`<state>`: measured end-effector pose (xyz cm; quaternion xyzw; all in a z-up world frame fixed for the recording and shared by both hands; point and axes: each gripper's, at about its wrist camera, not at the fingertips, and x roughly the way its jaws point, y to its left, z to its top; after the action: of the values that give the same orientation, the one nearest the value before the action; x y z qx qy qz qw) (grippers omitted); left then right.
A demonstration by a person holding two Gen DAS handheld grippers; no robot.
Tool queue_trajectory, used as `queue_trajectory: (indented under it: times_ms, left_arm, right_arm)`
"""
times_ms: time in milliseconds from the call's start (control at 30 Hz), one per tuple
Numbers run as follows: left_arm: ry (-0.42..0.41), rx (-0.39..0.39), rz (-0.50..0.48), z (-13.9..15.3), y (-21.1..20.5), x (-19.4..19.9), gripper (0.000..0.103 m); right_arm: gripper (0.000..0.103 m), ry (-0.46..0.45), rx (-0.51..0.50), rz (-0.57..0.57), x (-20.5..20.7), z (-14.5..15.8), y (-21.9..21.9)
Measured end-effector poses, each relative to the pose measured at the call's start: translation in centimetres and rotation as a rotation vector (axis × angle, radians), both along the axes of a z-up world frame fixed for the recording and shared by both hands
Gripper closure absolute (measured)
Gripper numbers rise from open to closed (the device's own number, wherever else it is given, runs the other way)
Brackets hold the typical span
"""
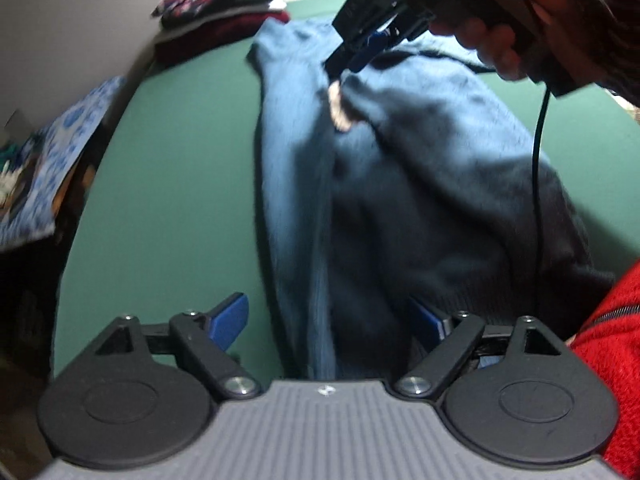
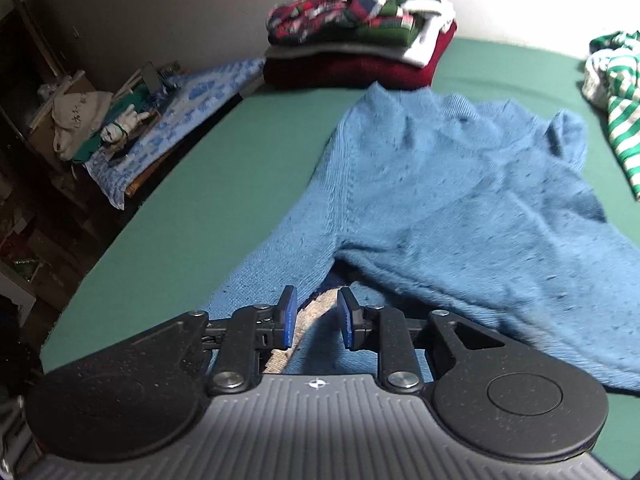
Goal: Fold clothes
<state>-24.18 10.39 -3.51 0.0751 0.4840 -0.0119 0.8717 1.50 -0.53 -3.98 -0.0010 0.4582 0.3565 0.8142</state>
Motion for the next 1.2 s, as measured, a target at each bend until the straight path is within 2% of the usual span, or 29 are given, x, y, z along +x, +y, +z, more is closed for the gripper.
queue_trajectory:
  times_ms: [100, 167, 233, 267, 333, 367, 400, 467, 633, 767, 800, 867, 900, 933, 1033, 1200]
  left_arm:
    - [-0.002, -0.009, 0.042, -0.1, 0.1, -0.8, 0.026]
    - [-0.003, -0.021, 0.061, -0.2, 0.1, -1.2, 0.032]
    - [-0.003, -0.036, 0.071, 0.0, 0.1, -1.4, 0.045]
    - [-0.002, -0.039, 0.075, 0.0, 0.1, -1.5, 0.047]
    - [0.001, -0.043, 0.085, 0.2, 0.1, -1.7, 0.044]
    - [0.004, -0.043, 0.091, 0.2, 0.1, -1.7, 0.039]
    - [0.002, -0.038, 0.095, 0.2, 0.1, -1.8, 0.028]
    - [-0.006, -0.038, 0.098, 0.5, 0.2, -1.9, 0.030]
    - [-0.012, -0.058, 0.117, 1.1, 0.5, -1.6, 0.052]
    - [-0.002, -0.041, 0.126, 0.8, 0.0, -1.3, 0.060]
    - [0.001, -0.030, 0.125, 0.7, -0.3, -1.2, 0.066]
    - [-0.004, -0.024, 0.121, 1.0, -0.7, -1.2, 0.077]
    - [-0.008, -0.022, 0.119, 1.1, -0.9, -1.2, 0.085]
    - [-0.012, -0.020, 0.117, 1.3, -1.1, -1.2, 0.089]
    - [-0.022, -0.014, 0.111, 1.8, -1.6, -1.3, 0.098]
    - [-0.040, -0.005, 0.101, 2.7, -2.6, -1.3, 0.099]
  right_arm:
    - [0.076, 0.028, 0.007, -0.024, 0.3, -0.4, 0.2]
    - [0.076, 0.039, 0.008, -0.035, 0.5, -0.6, 0.3]
    - [0.076, 0.050, 0.009, -0.037, 0.7, -0.7, 0.5]
    - [0.076, 0.055, 0.010, -0.036, 0.7, -0.8, 0.5]
    - [0.076, 0.065, 0.013, -0.031, 0.6, -0.8, 0.6]
    - [0.076, 0.070, 0.015, -0.028, 0.6, -0.8, 0.6]
    - [0.076, 0.075, 0.016, -0.024, 0.6, -0.8, 0.6]
    - [0.076, 0.075, 0.009, -0.014, 0.4, -0.8, 0.7]
    - [0.076, 0.046, -0.025, -0.021, 0.3, -0.7, 1.4]
    - [0.075, -0.015, -0.040, -0.052, 0.0, -0.5, 2.3]
    - [0.075, -0.029, -0.049, -0.061, 0.1, -0.6, 2.6]
    - [0.081, -0.039, -0.049, -0.076, 0.3, -0.8, 2.8]
    - [0.092, -0.051, -0.046, -0.077, 0.4, -0.8, 2.8]
    - [0.093, -0.069, -0.044, -0.078, 0.3, -0.7, 2.7]
    - [0.094, -0.134, -0.031, -0.058, -0.1, 0.1, 2.4]
    - [0.095, -0.244, -0.056, -0.038, -0.8, 1.5, 2.5]
